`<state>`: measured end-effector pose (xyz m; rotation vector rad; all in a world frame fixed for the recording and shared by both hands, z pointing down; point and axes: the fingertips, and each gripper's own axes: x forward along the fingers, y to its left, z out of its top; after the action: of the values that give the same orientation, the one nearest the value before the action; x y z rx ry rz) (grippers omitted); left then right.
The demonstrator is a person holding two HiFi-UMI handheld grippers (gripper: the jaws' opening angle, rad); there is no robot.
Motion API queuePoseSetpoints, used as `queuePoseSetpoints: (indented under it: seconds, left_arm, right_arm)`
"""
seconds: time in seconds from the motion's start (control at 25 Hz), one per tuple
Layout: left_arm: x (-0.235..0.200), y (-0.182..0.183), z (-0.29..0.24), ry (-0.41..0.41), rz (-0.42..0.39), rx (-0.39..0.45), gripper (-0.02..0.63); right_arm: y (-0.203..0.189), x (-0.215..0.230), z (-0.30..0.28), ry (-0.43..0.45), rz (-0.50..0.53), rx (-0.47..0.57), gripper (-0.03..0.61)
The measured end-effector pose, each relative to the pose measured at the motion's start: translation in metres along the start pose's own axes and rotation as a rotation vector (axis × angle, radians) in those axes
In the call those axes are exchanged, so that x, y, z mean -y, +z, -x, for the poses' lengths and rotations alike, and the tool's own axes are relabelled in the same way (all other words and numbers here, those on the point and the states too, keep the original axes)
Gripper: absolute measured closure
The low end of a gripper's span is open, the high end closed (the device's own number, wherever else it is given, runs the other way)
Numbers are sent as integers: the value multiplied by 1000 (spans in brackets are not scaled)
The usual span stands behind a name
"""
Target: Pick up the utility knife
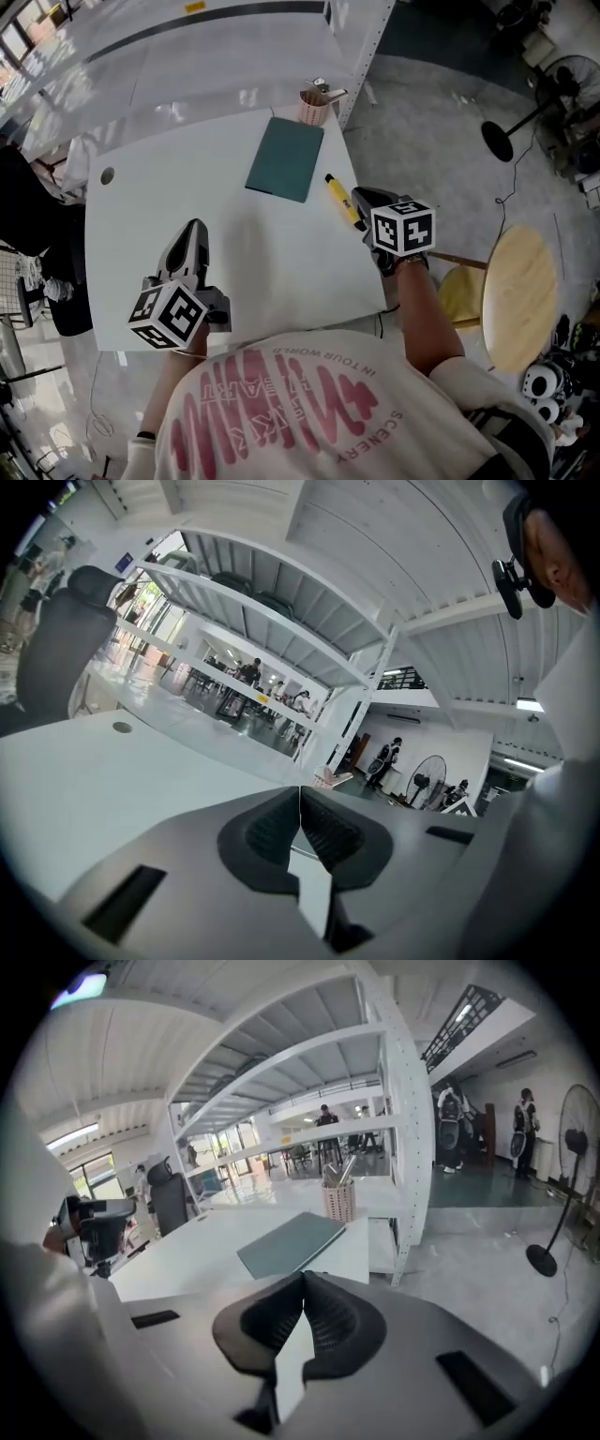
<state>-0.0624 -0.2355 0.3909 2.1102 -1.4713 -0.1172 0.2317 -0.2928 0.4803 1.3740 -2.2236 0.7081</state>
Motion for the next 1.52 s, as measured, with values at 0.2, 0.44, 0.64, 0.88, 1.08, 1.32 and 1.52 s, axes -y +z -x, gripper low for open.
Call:
queuePoseSetpoints:
  seconds: [0.2, 0.44, 0.64, 0.88, 1.08, 1.32, 1.52]
  left_arm:
    - [-18, 5, 13, 76, 14, 30, 589]
    - [-37, 7, 26, 143, 17, 63, 589]
    - [-42, 5, 32, 161, 26, 67, 589]
    - [-51, 10, 40, 183, 26, 86, 589]
    - [-59, 10, 44, 197, 31, 84, 589]
    - [-62, 11, 46, 201, 32, 83, 589]
    - [-62, 16, 46, 199, 26, 88, 589]
  right_arm:
    - [-13, 15, -25, 21, 67, -95, 565]
    - [-26, 21, -45, 24, 103, -159, 563]
    - [-36, 17, -55, 67, 89, -226, 461]
    - [-42, 20, -64, 13, 182, -273, 433]
    - [-44, 28, -71, -42, 174, -299, 433]
    - [-44, 30, -75, -53, 145, -311, 424]
    - [-46, 29, -76, -50, 144, -332, 416]
